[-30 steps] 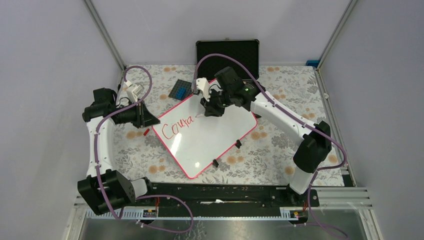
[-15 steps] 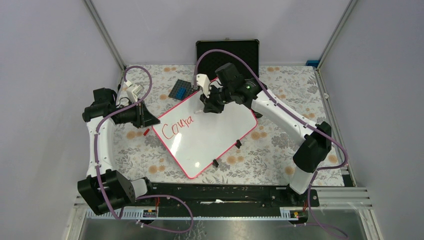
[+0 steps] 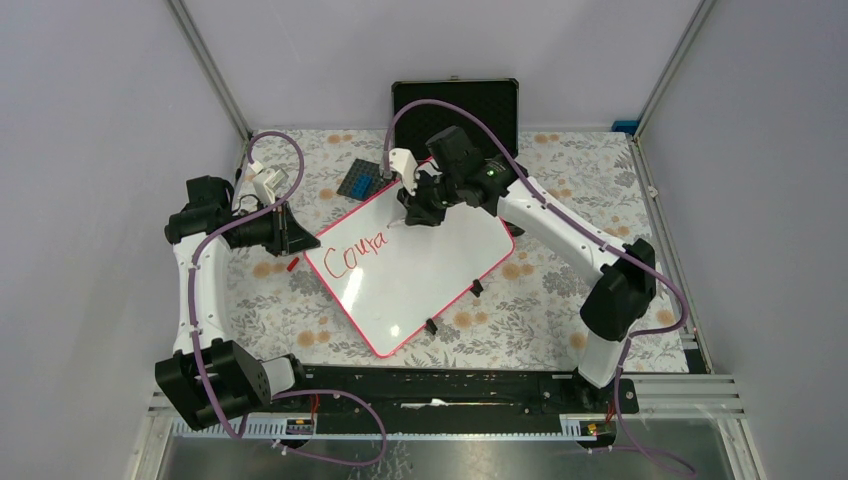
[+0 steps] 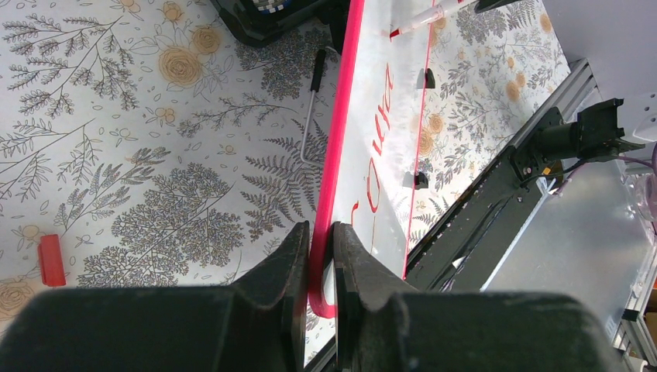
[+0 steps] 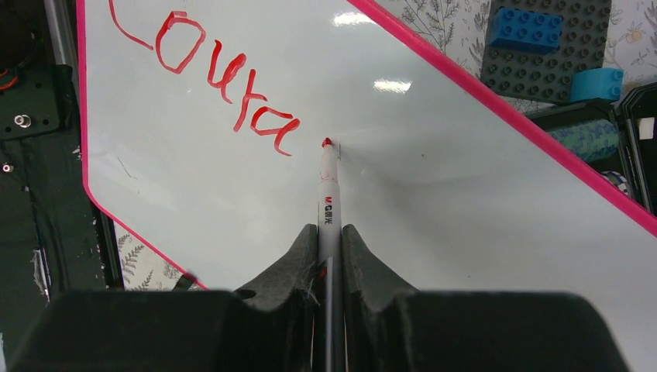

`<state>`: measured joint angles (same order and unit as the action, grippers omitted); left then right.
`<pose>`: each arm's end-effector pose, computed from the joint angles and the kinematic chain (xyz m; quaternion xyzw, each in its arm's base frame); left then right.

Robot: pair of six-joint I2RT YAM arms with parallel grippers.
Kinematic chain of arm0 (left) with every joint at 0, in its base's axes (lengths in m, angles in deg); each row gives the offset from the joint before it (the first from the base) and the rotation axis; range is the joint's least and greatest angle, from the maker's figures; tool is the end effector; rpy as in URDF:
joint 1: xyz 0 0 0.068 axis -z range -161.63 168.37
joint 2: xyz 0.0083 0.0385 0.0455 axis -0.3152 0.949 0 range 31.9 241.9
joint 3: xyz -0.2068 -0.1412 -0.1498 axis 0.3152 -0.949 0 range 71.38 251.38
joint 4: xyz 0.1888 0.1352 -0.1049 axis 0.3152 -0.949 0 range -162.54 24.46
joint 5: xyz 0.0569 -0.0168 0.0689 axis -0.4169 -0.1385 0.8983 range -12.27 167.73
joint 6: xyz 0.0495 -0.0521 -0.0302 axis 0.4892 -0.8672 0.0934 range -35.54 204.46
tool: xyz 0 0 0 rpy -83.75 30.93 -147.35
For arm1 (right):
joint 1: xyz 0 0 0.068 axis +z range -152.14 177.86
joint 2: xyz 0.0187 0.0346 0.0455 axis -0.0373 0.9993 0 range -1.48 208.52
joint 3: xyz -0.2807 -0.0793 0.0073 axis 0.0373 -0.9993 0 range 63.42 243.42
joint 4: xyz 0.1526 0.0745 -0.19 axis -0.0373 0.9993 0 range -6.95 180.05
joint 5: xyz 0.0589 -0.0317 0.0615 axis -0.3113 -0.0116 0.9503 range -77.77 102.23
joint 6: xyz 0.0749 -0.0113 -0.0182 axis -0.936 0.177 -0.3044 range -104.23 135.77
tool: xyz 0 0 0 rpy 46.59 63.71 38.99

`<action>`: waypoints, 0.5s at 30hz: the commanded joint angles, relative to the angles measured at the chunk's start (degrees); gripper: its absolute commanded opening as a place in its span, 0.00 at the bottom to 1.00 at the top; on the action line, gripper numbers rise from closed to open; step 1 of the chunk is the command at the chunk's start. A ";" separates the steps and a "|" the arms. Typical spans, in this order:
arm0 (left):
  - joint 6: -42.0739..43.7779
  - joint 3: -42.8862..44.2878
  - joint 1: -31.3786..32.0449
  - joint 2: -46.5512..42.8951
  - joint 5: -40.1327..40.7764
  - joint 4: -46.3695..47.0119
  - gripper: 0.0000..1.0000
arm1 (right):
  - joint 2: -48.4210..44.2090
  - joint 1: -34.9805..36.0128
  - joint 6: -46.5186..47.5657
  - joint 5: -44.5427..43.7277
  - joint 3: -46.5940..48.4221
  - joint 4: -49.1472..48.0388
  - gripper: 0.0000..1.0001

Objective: Write a sentence on the whiteboard

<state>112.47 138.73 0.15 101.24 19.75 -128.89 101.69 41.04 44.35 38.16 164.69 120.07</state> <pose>0.2128 0.0107 0.3312 0.1760 0.8426 -0.3621 0.3577 0.2925 0.3144 0.3576 -0.5937 0.6558 0.2542 0.3910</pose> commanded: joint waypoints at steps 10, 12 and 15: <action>1.07 -1.17 0.33 -1.18 0.91 0.12 0.00 | 1.06 1.62 0.06 -1.72 2.68 -0.63 0.00; 1.15 -1.26 0.24 -1.21 0.96 0.14 0.00 | 0.99 1.75 0.23 -1.69 2.30 -0.58 0.00; 1.16 -1.38 0.33 -1.31 1.00 0.07 0.00 | 0.63 1.95 0.41 -1.68 1.65 -0.58 0.00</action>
<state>112.47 138.64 0.15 101.17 19.75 -128.87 102.20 42.18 44.28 37.15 165.79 120.04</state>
